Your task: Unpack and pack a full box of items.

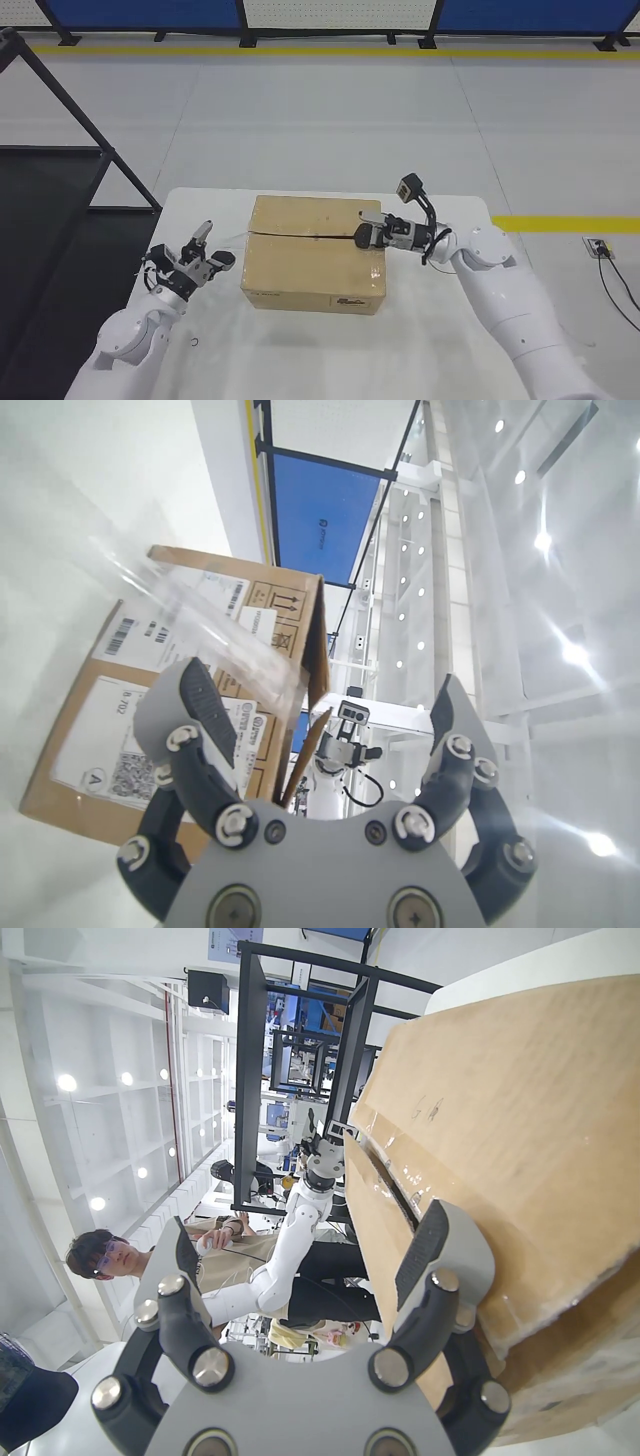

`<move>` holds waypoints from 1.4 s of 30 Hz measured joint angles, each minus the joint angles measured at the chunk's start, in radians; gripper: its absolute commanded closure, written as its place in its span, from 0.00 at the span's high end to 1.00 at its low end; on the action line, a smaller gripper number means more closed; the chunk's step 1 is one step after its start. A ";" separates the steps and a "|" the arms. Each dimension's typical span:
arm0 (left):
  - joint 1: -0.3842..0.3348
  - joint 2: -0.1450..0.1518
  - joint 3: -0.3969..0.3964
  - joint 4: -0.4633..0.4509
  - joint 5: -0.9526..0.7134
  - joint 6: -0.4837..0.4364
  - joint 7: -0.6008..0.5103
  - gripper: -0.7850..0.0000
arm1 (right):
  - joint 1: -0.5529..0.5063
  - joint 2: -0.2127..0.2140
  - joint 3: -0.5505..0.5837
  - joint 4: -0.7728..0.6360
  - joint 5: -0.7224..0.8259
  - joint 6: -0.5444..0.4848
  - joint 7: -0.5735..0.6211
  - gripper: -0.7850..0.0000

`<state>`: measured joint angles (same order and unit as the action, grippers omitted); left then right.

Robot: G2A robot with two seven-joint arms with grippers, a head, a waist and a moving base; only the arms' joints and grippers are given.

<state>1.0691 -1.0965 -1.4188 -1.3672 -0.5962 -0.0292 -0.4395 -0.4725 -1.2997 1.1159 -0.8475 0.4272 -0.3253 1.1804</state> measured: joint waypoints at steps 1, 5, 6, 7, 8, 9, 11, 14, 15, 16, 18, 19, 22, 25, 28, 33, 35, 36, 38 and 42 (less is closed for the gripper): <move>-0.007 -0.002 0.008 0.010 -0.001 0.000 0.003 1.00 | -0.001 0.000 -0.002 -0.001 0.000 0.001 0.004 1.00; -0.037 -0.013 0.042 0.050 0.004 -0.009 0.033 1.00 | -0.001 0.001 -0.007 -0.002 -0.003 0.005 0.018 1.00; -0.046 -0.017 0.053 0.061 0.006 -0.013 0.049 1.00 | 0.000 0.001 -0.008 -0.003 -0.003 0.005 0.020 1.00; -0.053 -0.020 0.060 0.068 0.005 -0.015 0.062 1.00 | 0.000 0.001 -0.009 -0.003 -0.004 0.005 0.021 1.00; -0.060 -0.023 0.068 0.074 0.009 -0.022 0.079 1.00 | 0.000 0.001 -0.009 -0.003 -0.004 0.005 0.022 1.00; -0.067 -0.028 0.079 0.081 0.019 -0.032 0.105 1.00 | 0.000 0.001 -0.009 -0.003 -0.003 0.005 0.022 1.00; -0.078 -0.036 0.097 0.093 0.016 -0.040 0.141 1.00 | 0.000 0.002 -0.011 -0.004 -0.003 0.007 0.024 1.00; -0.100 -0.049 0.121 0.120 -0.010 -0.046 0.188 1.00 | 0.000 0.002 -0.012 -0.005 -0.001 0.009 0.027 1.00; -0.110 -0.054 0.130 0.131 -0.017 -0.052 0.201 1.00 | 0.000 0.002 -0.012 -0.005 -0.001 0.010 0.028 1.00; -0.115 -0.058 0.135 0.140 -0.021 -0.059 0.208 1.00 | 0.001 0.002 -0.013 -0.005 0.000 0.011 0.029 1.00; -0.125 -0.065 0.147 0.160 -0.022 -0.080 0.227 1.00 | 0.002 0.003 -0.013 -0.005 0.001 0.012 0.032 1.00; -0.128 -0.068 0.150 0.167 -0.022 -0.091 0.236 1.00 | 0.002 0.003 -0.014 -0.005 0.001 0.012 0.032 1.00; -0.134 -0.076 0.147 0.189 -0.037 -0.133 0.269 1.00 | 0.003 0.004 -0.015 -0.004 0.001 0.012 0.034 1.00; -0.136 -0.081 0.133 0.203 -0.060 -0.163 0.291 1.00 | 0.005 0.004 -0.016 -0.003 0.001 0.015 0.037 1.00; -0.141 -0.084 0.117 0.210 -0.078 -0.174 0.294 1.00 | 0.009 0.004 -0.018 -0.002 0.002 0.017 0.039 1.00; -0.140 -0.087 0.087 0.207 -0.097 -0.204 0.300 1.00 | 0.017 0.002 -0.024 0.005 0.006 0.020 0.041 1.00; -0.134 -0.088 0.078 0.202 -0.097 -0.213 0.306 1.00 | 0.019 0.002 -0.026 0.009 0.008 0.020 0.043 1.00; -0.129 -0.088 0.072 0.198 -0.097 -0.215 0.307 1.00 | 0.021 0.001 -0.028 0.012 0.009 0.020 0.043 1.00; -0.119 -0.088 0.061 0.192 -0.093 -0.221 0.310 1.00 | 0.024 0.000 -0.032 0.016 0.009 0.019 0.042 1.00; -0.093 -0.087 0.035 0.167 -0.081 -0.236 0.319 1.00 | 0.032 -0.003 -0.039 0.027 0.015 0.018 0.043 1.00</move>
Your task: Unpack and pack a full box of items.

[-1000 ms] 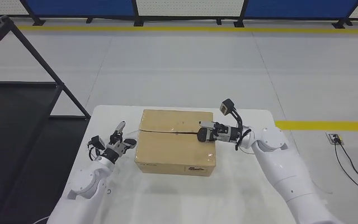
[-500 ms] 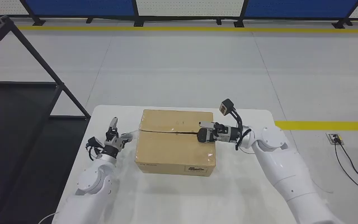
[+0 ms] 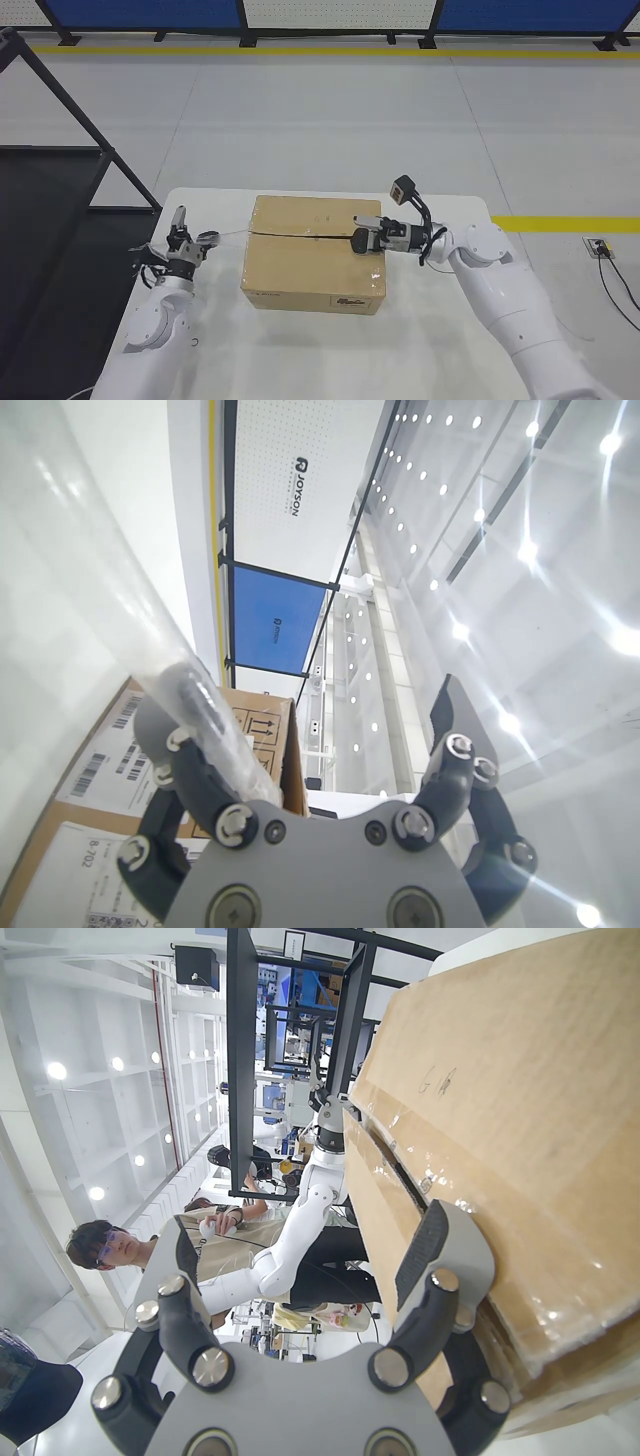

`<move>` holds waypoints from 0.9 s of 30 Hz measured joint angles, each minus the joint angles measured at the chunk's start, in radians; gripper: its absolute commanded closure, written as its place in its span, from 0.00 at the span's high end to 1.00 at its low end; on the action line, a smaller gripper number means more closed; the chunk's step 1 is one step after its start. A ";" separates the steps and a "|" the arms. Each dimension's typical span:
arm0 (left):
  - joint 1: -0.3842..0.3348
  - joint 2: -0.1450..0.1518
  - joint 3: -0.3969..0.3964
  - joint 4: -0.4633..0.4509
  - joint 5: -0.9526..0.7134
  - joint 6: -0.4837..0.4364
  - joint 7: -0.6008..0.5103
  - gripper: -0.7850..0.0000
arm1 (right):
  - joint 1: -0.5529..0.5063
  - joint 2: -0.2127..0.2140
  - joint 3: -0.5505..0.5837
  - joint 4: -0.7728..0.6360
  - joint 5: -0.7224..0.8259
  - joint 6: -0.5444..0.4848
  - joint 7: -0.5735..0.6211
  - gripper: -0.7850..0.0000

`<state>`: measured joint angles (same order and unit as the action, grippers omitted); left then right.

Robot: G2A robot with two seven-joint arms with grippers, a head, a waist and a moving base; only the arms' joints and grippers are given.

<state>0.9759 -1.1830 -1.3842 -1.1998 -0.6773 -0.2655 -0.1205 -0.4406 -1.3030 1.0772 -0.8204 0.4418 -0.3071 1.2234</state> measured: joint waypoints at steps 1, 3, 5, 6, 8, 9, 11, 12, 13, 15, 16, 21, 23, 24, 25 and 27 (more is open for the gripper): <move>0.006 0.000 -0.006 -0.008 -0.001 -0.004 0.001 1.00 | 0.002 -0.001 -0.002 0.002 0.001 0.000 0.000 1.00; 0.021 0.001 -0.021 -0.027 0.005 -0.014 0.009 1.00 | 0.007 -0.003 -0.006 0.009 0.002 0.000 -0.003 1.00; 0.034 0.001 -0.032 -0.045 0.007 -0.018 0.016 1.00 | 0.012 -0.004 -0.008 0.016 0.005 0.000 -0.001 1.00; 0.041 0.001 -0.040 -0.057 0.006 -0.021 0.019 1.00 | 0.015 -0.005 -0.009 0.021 0.007 -0.002 0.001 1.00; 0.052 0.001 -0.051 -0.072 0.009 -0.025 0.024 1.00 | 0.019 -0.006 -0.012 0.028 0.009 -0.004 0.002 1.00; 0.058 0.001 -0.057 -0.082 0.015 -0.027 0.027 1.00 | 0.022 -0.007 -0.013 0.032 0.010 -0.004 0.003 1.00; 0.067 0.001 -0.065 -0.098 0.023 -0.028 0.031 1.00 | 0.025 -0.008 -0.014 0.038 0.013 -0.005 0.003 1.00; 0.074 0.001 -0.070 -0.109 0.025 -0.028 0.032 1.00 | 0.027 -0.009 -0.015 0.041 0.015 -0.005 0.004 1.00; 0.080 0.001 -0.075 -0.117 0.027 -0.028 0.033 1.00 | 0.028 -0.009 -0.016 0.044 0.016 -0.006 0.005 1.00; 0.092 0.001 -0.085 -0.134 0.034 -0.028 0.038 1.00 | 0.031 -0.010 -0.018 0.050 0.017 -0.006 0.007 1.00; 0.097 0.000 -0.089 -0.139 0.037 -0.028 0.041 1.00 | 0.032 -0.011 -0.019 0.052 0.018 -0.007 0.007 1.00; 0.116 -0.001 -0.105 -0.161 0.043 -0.016 0.048 1.00 | 0.037 -0.013 -0.023 0.065 0.020 -0.009 0.009 1.00; 0.119 -0.003 -0.111 -0.174 0.035 -0.013 0.046 1.00 | 0.040 -0.013 -0.026 0.070 0.014 -0.007 0.004 1.00; 0.121 -0.003 -0.116 -0.185 0.030 -0.012 0.045 1.00 | 0.042 -0.014 -0.028 0.073 0.008 -0.006 -0.002 1.00; 0.123 -0.004 -0.119 -0.194 0.027 -0.012 0.043 1.00 | 0.043 -0.015 -0.030 0.074 0.007 -0.005 -0.005 1.00; 0.125 -0.004 -0.128 -0.216 0.021 -0.008 0.042 1.00 | 0.044 -0.016 -0.032 0.076 0.007 -0.004 -0.006 1.00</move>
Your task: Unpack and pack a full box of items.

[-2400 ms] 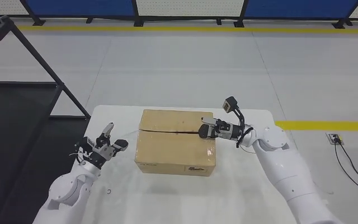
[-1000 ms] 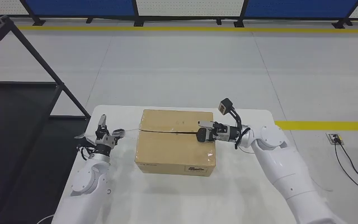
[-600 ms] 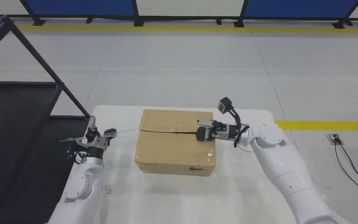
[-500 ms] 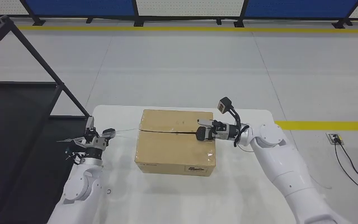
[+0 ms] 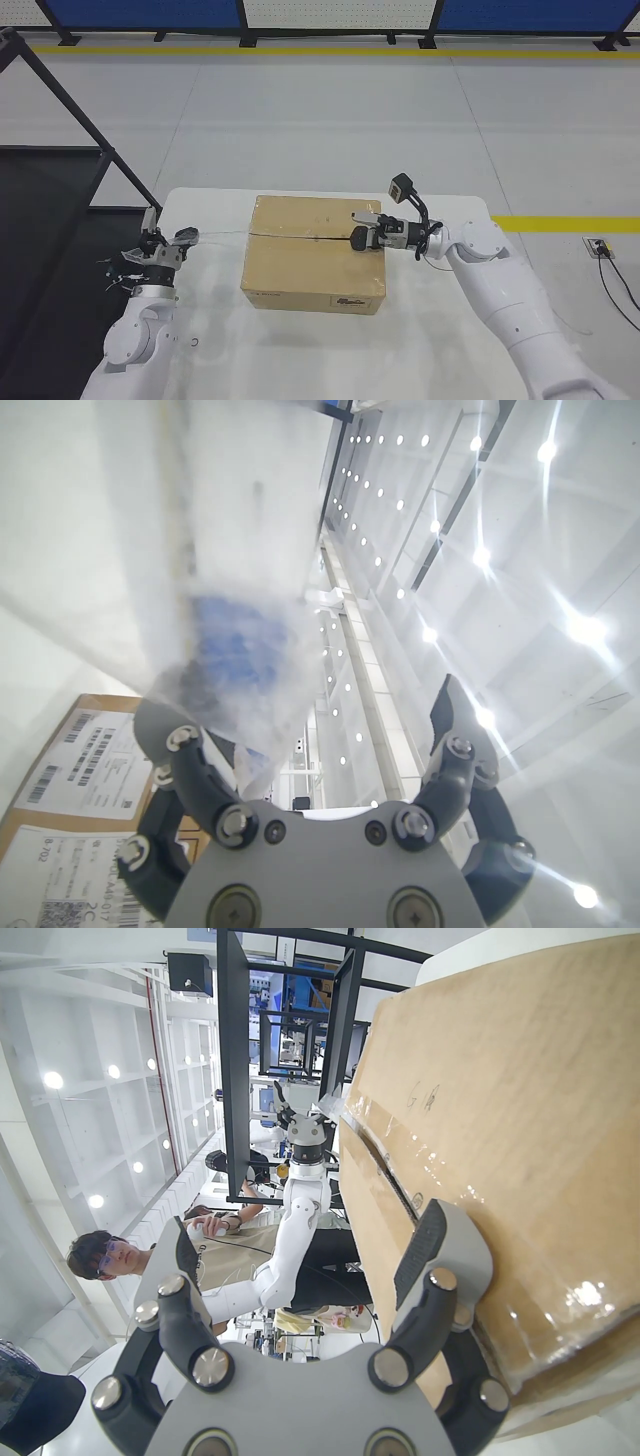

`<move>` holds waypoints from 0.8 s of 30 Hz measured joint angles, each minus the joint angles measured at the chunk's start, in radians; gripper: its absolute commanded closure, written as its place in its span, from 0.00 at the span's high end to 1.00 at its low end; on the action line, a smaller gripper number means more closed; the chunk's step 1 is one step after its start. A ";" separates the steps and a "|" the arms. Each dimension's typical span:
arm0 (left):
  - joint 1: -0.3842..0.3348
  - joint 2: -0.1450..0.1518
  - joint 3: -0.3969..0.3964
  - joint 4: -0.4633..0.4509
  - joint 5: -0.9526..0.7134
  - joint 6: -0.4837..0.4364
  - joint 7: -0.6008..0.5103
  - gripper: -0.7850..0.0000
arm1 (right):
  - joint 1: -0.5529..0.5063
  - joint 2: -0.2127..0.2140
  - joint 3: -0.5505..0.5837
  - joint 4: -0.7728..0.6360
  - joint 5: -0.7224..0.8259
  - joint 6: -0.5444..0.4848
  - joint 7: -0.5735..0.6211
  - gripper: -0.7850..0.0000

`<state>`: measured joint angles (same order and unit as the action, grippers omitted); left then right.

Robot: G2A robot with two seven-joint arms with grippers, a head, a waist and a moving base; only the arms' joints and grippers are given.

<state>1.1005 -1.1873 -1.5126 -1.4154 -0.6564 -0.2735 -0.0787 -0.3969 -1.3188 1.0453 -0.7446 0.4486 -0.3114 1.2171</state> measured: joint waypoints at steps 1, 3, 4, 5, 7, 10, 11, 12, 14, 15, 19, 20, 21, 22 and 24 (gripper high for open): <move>0.000 0.000 -0.004 -0.010 -0.005 0.003 -0.001 1.00 | 0.000 0.000 -0.001 0.000 0.000 0.000 0.000 1.00; -0.001 -0.001 -0.014 -0.032 -0.011 0.007 -0.004 1.00 | -0.001 -0.001 -0.003 0.000 -0.001 -0.002 0.001 1.00; -0.001 -0.001 -0.019 -0.042 -0.011 0.008 -0.004 1.00 | -0.001 -0.001 -0.003 0.000 -0.002 -0.002 0.001 1.00; -0.002 -0.001 -0.022 -0.051 -0.009 0.008 -0.005 1.00 | -0.002 -0.001 -0.003 -0.001 -0.003 -0.003 0.001 1.00; -0.003 -0.002 -0.030 -0.074 -0.005 0.008 -0.007 1.00 | -0.004 0.000 -0.003 -0.002 -0.005 -0.003 0.001 1.00; 0.000 -0.002 -0.039 -0.108 -0.006 0.010 -0.012 1.00 | -0.008 0.001 0.000 -0.003 -0.005 -0.002 0.000 1.00; 0.001 -0.003 -0.041 -0.117 -0.006 0.010 -0.014 1.00 | -0.009 0.002 0.001 -0.004 -0.005 -0.003 -0.001 1.00; 0.002 -0.003 -0.043 -0.130 -0.006 0.011 -0.016 1.00 | -0.011 0.002 0.003 -0.005 -0.005 -0.002 -0.002 1.00; 0.004 -0.004 -0.044 -0.147 -0.005 0.015 -0.018 1.00 | -0.014 0.003 0.004 -0.008 -0.005 -0.001 -0.005 1.00; 0.004 -0.005 -0.044 -0.158 -0.004 0.017 -0.020 1.00 | -0.016 0.004 0.005 -0.011 -0.005 0.000 -0.006 1.00; 0.006 -0.008 -0.039 -0.195 0.004 0.027 -0.025 1.00 | -0.021 0.005 0.008 -0.015 -0.007 0.005 -0.019 1.00; 0.007 -0.008 -0.037 -0.204 0.006 0.029 -0.028 1.00 | -0.022 0.005 0.009 -0.017 -0.008 0.006 -0.022 1.00; 0.008 -0.009 -0.034 -0.218 0.009 0.030 -0.030 1.00 | -0.022 0.005 0.009 -0.018 -0.009 0.008 -0.025 1.00; 0.010 -0.010 -0.032 -0.227 0.012 0.032 -0.031 1.00 | -0.023 0.005 0.009 -0.019 -0.009 0.009 -0.026 1.00; 0.012 -0.011 -0.028 -0.245 0.020 0.037 -0.033 1.00 | -0.024 0.006 0.010 -0.022 -0.008 0.011 -0.027 1.00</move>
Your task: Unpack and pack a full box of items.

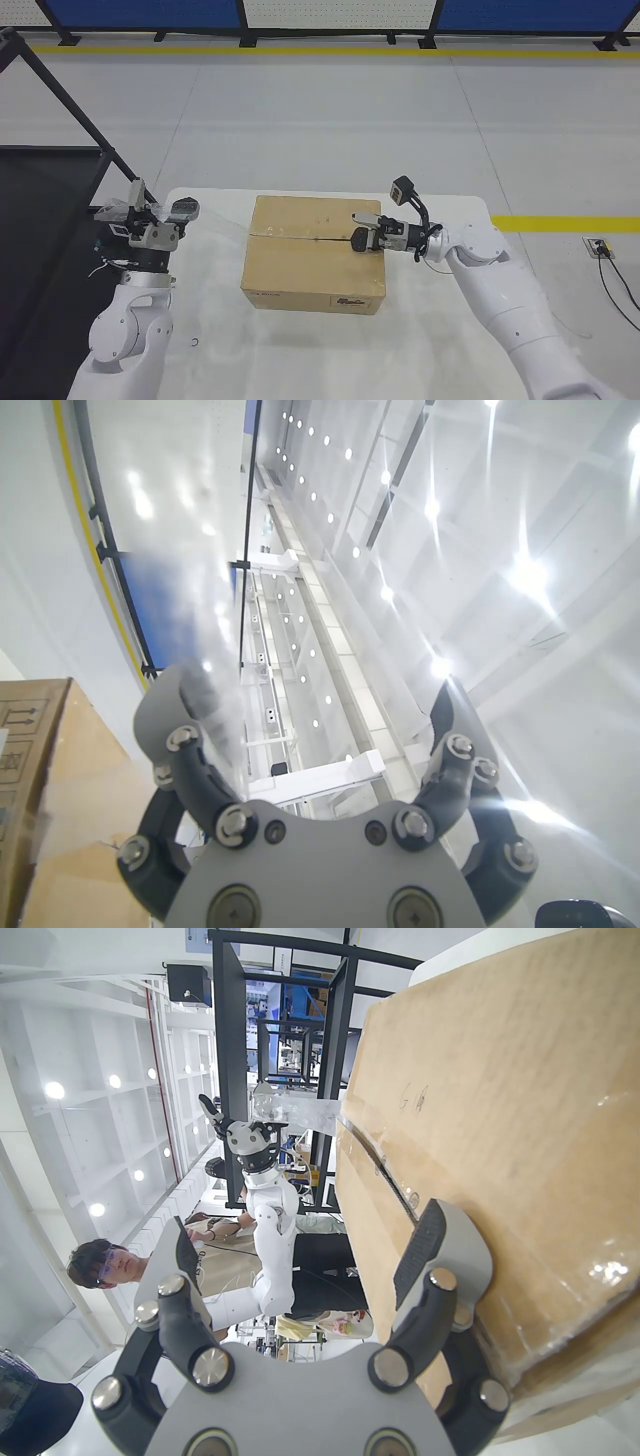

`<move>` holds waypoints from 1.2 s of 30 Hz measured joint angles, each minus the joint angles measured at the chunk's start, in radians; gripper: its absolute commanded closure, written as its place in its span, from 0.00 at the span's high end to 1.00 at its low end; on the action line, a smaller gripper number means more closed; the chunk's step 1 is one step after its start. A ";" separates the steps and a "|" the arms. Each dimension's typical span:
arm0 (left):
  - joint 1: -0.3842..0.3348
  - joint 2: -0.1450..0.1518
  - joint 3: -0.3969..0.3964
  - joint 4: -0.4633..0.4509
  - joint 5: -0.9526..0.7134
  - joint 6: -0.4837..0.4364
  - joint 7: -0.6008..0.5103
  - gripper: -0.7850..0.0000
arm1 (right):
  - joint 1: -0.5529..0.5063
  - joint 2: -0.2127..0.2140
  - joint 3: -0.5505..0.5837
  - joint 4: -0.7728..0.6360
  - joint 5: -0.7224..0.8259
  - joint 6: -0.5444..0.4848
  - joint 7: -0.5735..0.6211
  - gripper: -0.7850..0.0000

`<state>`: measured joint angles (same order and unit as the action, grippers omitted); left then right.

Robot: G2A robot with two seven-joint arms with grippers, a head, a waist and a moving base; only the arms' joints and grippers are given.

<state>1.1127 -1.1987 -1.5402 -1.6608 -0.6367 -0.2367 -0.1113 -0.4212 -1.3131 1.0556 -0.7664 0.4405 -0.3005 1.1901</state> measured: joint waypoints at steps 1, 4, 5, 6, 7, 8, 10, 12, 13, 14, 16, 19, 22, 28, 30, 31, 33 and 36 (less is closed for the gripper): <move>0.000 -0.001 0.002 -0.006 0.003 0.002 -0.001 1.00 | -0.001 0.000 0.000 -0.001 0.001 0.001 0.000 1.00; -0.001 -0.003 0.012 -0.022 0.013 0.007 -0.003 1.00 | -0.001 0.001 0.001 -0.001 0.001 0.003 0.001 1.00; -0.003 -0.004 0.016 -0.025 0.016 0.010 -0.005 1.00 | -0.002 0.001 0.002 0.000 0.001 0.003 0.001 1.00; -0.007 -0.005 0.023 -0.030 0.022 0.015 -0.008 1.00 | -0.003 0.001 0.003 0.001 0.003 0.002 0.001 1.00; -0.010 -0.006 0.028 -0.033 0.026 0.019 -0.010 1.00 | -0.003 0.001 0.004 0.002 0.005 0.002 0.001 1.00; -0.013 -0.007 0.034 -0.036 0.031 0.023 -0.012 1.00 | -0.004 0.002 0.006 0.002 0.007 0.002 0.000 1.00; -0.022 -0.009 0.052 -0.047 0.045 0.031 -0.018 1.00 | -0.006 0.003 0.011 0.002 0.013 -0.002 -0.001 1.00; -0.028 -0.012 0.071 -0.060 0.061 0.033 -0.020 1.00 | -0.010 0.005 0.016 -0.001 0.015 -0.004 0.000 1.00; -0.029 -0.013 0.078 -0.066 0.068 0.034 -0.021 1.00 | -0.012 0.006 0.018 -0.004 0.014 -0.005 0.000 1.00; -0.031 -0.015 0.086 -0.072 0.078 0.033 -0.020 1.00 | -0.014 0.007 0.021 -0.007 0.014 -0.005 0.000 1.00; -0.034 -0.017 0.101 -0.081 0.102 0.030 -0.013 1.00 | -0.021 0.010 0.027 -0.014 0.014 -0.005 0.000 1.00; -0.041 -0.021 0.118 -0.088 0.118 0.036 -0.007 1.00 | -0.028 0.015 0.037 -0.019 0.015 -0.003 0.001 1.00; -0.048 -0.024 0.127 -0.095 0.128 0.047 -0.010 1.00 | -0.034 0.019 0.046 -0.023 0.016 -0.001 0.004 1.00; -0.056 -0.028 0.153 -0.116 0.167 0.072 -0.018 1.00 | -0.046 0.026 0.060 -0.037 0.020 0.003 0.008 1.00; -0.060 -0.030 0.167 -0.123 0.193 0.083 -0.016 1.00 | -0.050 0.028 0.062 -0.043 0.021 0.005 0.008 1.00; -0.062 -0.031 0.174 -0.125 0.203 0.091 -0.015 1.00 | -0.051 0.028 0.063 -0.045 0.021 0.006 0.009 1.00; -0.069 -0.033 0.190 -0.126 0.225 0.107 -0.015 1.00 | -0.053 0.029 0.064 -0.048 0.021 0.008 0.011 1.00; -0.080 -0.037 0.213 -0.122 0.258 0.128 -0.012 1.00 | -0.054 0.031 0.065 -0.052 0.021 0.009 0.011 1.00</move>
<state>1.0328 -1.2356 -1.3270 -1.7830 -0.3785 -0.1086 -0.1232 -0.4757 -1.2825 1.1206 -0.8182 0.4618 -0.2911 1.2010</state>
